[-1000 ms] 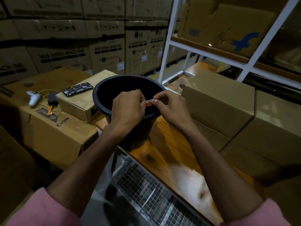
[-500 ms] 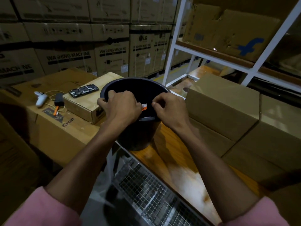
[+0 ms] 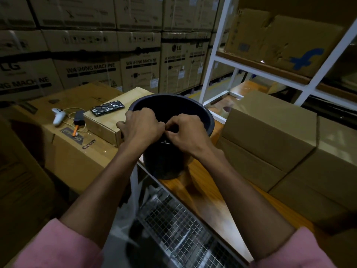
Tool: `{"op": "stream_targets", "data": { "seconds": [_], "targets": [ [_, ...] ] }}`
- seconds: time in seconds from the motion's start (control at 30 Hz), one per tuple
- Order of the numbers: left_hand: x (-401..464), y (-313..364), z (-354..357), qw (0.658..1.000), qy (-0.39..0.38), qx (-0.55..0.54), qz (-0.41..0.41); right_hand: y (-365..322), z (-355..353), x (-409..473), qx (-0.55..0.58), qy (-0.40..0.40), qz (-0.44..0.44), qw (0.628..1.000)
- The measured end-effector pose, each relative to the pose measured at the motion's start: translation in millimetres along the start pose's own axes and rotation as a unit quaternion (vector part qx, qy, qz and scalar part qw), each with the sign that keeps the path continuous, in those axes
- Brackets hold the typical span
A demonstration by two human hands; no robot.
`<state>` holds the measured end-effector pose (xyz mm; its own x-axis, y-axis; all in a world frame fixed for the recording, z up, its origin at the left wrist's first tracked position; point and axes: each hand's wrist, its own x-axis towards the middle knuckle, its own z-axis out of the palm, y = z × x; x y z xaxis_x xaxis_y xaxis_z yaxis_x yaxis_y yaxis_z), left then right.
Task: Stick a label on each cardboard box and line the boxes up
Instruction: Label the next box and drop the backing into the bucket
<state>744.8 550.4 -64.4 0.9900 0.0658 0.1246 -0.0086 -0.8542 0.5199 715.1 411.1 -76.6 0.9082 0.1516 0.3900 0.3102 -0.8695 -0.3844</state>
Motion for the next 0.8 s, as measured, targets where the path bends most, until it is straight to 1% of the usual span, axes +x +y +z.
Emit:
{"op": "stream_targets", "data": {
  "seconds": [0.17,0.5,0.63,0.8],
  "targets": [
    [5,-1,2,1.0,0.006,-0.022,-0.011,0,2,3,-0.008,-0.024,0.002,1.0],
    [11,-7,10,0.999,0.022,-0.029,-0.005,3,6,8,0.012,-0.04,0.0,0.999],
    [13,-7,12,1.0,0.023,-0.02,-0.004,3,9,13,0.002,-0.047,0.007,0.999],
    [13,-10,12,1.0,0.027,0.006,0.008,2,11,15,0.016,-0.051,0.017,0.998]
  ]
}}
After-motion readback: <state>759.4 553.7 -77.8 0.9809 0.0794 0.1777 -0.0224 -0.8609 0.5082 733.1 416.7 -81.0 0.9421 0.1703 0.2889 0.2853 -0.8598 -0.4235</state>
